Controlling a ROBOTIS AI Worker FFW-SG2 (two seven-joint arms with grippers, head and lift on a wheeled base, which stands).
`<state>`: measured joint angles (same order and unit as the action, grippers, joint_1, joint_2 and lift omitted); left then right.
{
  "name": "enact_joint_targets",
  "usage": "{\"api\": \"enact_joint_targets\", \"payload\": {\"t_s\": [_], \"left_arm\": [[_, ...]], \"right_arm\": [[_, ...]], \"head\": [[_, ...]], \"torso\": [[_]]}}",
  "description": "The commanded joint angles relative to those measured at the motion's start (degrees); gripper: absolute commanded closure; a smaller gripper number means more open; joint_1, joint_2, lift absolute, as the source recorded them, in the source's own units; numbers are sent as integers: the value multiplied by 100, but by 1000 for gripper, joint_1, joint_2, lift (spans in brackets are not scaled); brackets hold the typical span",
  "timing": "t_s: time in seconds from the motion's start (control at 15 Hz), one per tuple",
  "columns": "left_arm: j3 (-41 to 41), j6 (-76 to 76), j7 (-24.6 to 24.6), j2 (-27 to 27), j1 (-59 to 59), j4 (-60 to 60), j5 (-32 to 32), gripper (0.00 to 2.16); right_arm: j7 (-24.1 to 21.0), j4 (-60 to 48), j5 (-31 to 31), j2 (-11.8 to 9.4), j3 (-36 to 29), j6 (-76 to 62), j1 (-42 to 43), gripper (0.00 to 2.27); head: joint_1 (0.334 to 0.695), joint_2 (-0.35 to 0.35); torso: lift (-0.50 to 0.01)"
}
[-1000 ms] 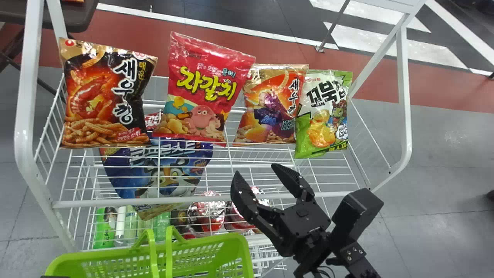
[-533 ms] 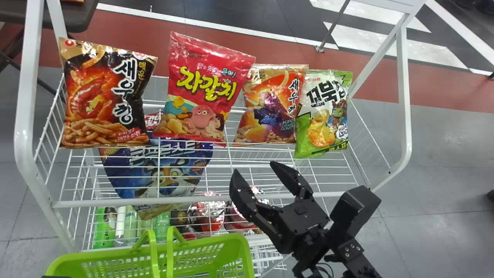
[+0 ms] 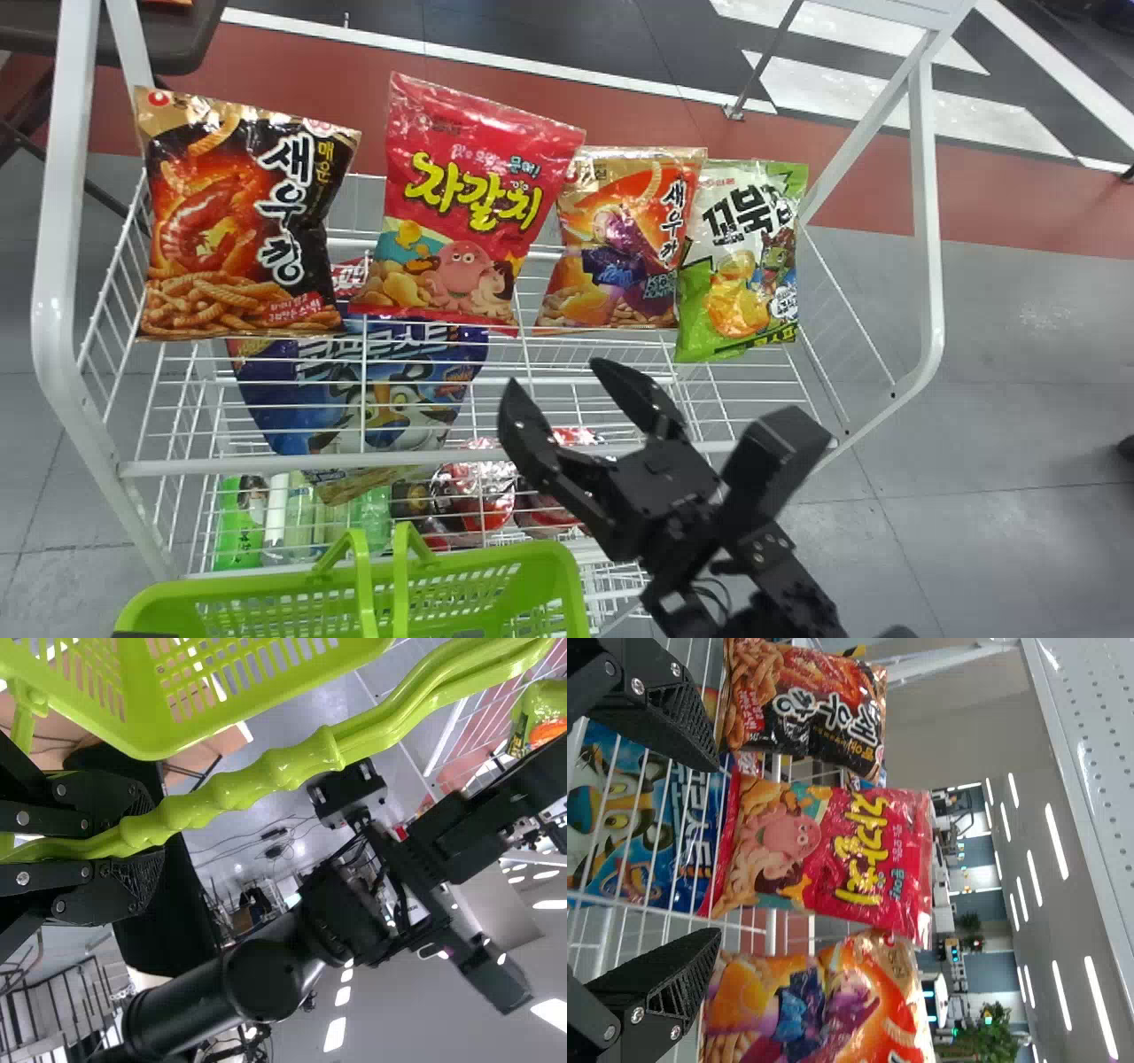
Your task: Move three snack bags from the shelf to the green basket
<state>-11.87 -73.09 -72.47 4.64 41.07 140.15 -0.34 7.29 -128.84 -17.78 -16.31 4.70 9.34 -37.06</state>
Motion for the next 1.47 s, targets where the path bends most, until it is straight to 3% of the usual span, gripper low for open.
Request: {"api": "enact_joint_targets", "payload": {"t_s": [0.0,0.2,0.47,0.6,1.0,1.4], "left_arm": [[-26,0,-40,11,-12,-31,-27,1838],[-26,-88,-66,55,-108,-58,-27,1838],[-26,-123,-75,63,-214,-128,-18,1838],[-43,-158,-75,63,-267,-163,-18,1838],[1,-158,-145,81,-275,-207,26,1838],[115,-141,-215,99,-284,-207,87,1838]], "right_arm": [[45,307,-15,-31,374,65,630,178],[98,562,-68,57,717,65,1210,178],[106,1142,11,391,1253,188,2124,178],[106,1520,29,506,1517,258,2520,178],[106,2566,187,848,2079,381,3601,178],[98,3488,257,1112,2299,539,4322,259]], "head": [[695,-350],[695,-350],[695,-258],[695,-176],[695,-43],[695,40]], "torso": [[-43],[-43],[-43],[-43],[-43],[-43]]}}
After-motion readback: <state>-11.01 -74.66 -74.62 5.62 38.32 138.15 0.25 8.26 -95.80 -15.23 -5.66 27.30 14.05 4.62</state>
